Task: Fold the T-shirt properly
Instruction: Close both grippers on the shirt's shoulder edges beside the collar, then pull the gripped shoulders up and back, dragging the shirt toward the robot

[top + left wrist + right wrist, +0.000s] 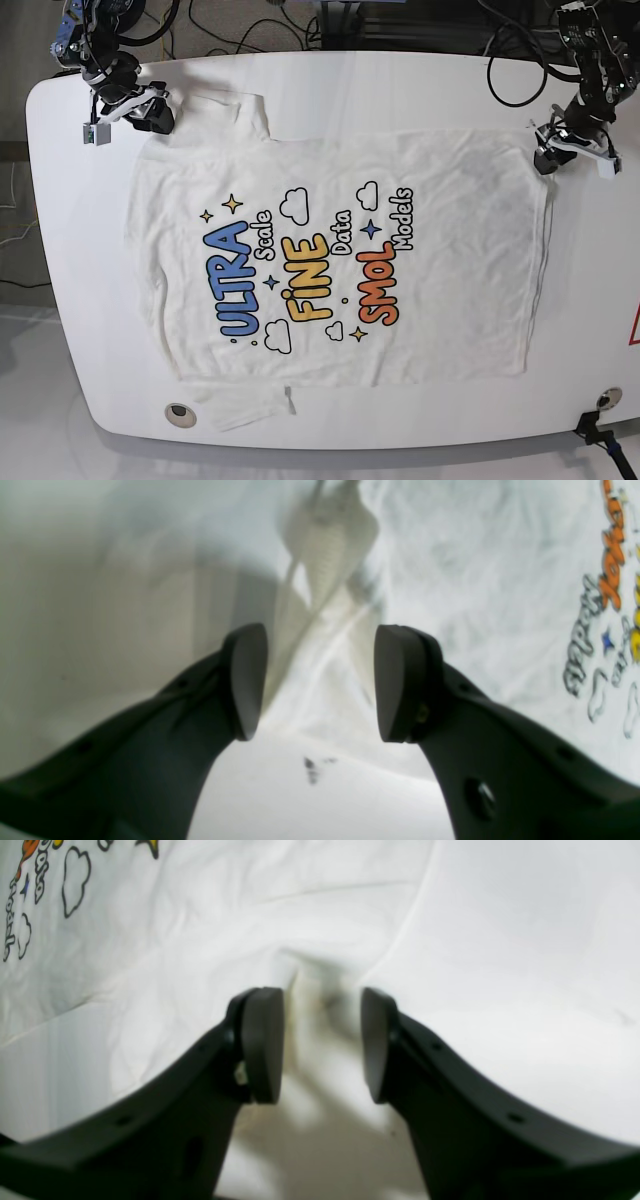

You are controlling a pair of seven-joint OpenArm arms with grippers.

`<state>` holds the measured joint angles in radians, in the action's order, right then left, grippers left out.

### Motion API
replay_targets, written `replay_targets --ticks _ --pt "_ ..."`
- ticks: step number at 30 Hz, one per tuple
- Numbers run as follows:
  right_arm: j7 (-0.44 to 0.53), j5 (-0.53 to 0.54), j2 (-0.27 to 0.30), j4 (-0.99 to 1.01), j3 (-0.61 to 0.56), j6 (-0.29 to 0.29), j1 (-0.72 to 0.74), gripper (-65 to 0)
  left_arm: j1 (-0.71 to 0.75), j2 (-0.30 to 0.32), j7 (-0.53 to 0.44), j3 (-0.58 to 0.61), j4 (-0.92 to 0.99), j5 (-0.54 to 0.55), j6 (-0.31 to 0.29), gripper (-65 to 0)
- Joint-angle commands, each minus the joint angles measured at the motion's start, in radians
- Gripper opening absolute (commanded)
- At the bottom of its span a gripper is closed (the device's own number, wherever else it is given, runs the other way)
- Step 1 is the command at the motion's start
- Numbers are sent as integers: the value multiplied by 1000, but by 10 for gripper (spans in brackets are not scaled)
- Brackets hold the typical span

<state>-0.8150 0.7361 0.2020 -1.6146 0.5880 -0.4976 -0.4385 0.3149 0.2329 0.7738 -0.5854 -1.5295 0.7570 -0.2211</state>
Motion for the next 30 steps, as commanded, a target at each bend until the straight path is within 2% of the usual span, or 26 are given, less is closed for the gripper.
replay_targets --ticks 1,6,11,18,19,22,28,30 --pt "-24 -24 10 -7 4 11 -8 -395 -22 21 4 -6 28 36 -16 -339" --pt "-25 -19 9 -9 5 12 -11 -395 -47 17 20 -2 88 55 -38 -339" --pt "-24 -21 10 -10 5 12 -8 -396 -53 9 54 -1 119 83 -96 -336" --pt "-30 -17 8 -7 7 11 -7 -397 -61 3 134 -24 176 184 -162 -339" --pt "-24 5 6 -10 3 1 -4 -402 -64 1 102 -17 176 187 -169 -374" --pt "-27 4 5 -6 0 0 -4 -438 -69 3 101 -11 177 180 -183 -456" --pt "-40 -2 4 3 -2 -12 1 -650 -67 0 125 -17 171 177 -198 -635" --pt "-41 -1 5 8 -6 -21 4 -650 -64 0 133 -14 170 161 -196 -650"
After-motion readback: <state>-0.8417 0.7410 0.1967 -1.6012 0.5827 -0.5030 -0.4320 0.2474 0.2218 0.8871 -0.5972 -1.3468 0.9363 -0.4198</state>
